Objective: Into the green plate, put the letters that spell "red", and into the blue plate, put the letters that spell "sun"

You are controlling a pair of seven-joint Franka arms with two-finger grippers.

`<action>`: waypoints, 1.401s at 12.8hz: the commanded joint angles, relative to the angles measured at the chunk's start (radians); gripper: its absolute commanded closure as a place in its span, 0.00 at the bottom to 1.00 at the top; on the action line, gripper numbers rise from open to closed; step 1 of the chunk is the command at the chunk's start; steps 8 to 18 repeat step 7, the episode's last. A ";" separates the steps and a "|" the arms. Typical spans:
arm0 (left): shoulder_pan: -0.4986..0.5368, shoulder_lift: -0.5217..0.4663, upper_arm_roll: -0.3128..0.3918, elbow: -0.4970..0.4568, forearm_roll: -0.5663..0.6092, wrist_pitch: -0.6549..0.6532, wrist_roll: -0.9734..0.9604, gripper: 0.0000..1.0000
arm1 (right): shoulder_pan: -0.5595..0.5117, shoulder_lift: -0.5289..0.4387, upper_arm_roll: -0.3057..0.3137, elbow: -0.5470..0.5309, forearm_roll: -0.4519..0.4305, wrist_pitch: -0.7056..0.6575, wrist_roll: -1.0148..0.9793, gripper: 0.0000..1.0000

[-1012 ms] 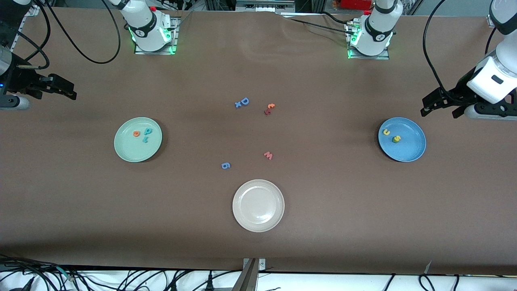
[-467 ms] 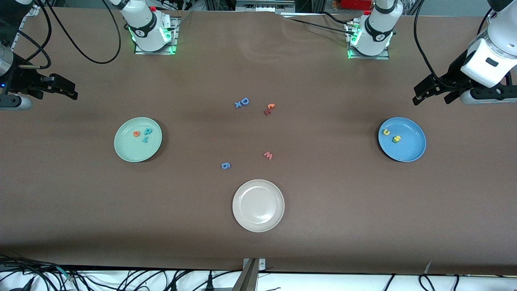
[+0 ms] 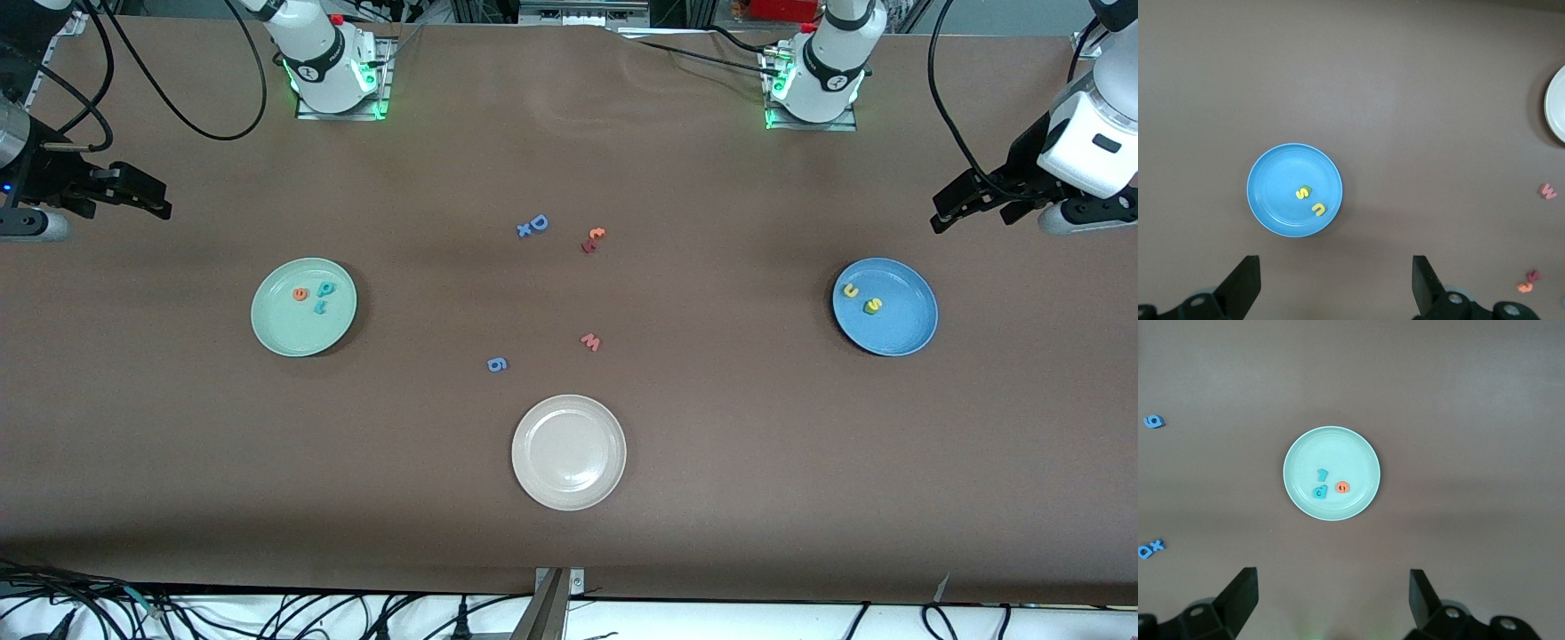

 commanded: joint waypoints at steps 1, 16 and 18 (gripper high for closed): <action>0.026 0.009 -0.006 0.014 0.024 -0.015 0.069 0.00 | -0.005 0.005 0.005 0.022 0.018 -0.023 -0.011 0.00; 0.024 0.024 -0.012 0.057 0.026 -0.015 0.067 0.00 | -0.007 0.006 0.005 0.021 0.019 -0.021 -0.011 0.00; 0.024 0.024 -0.012 0.057 0.026 -0.015 0.067 0.00 | -0.007 0.006 0.005 0.021 0.019 -0.021 -0.011 0.00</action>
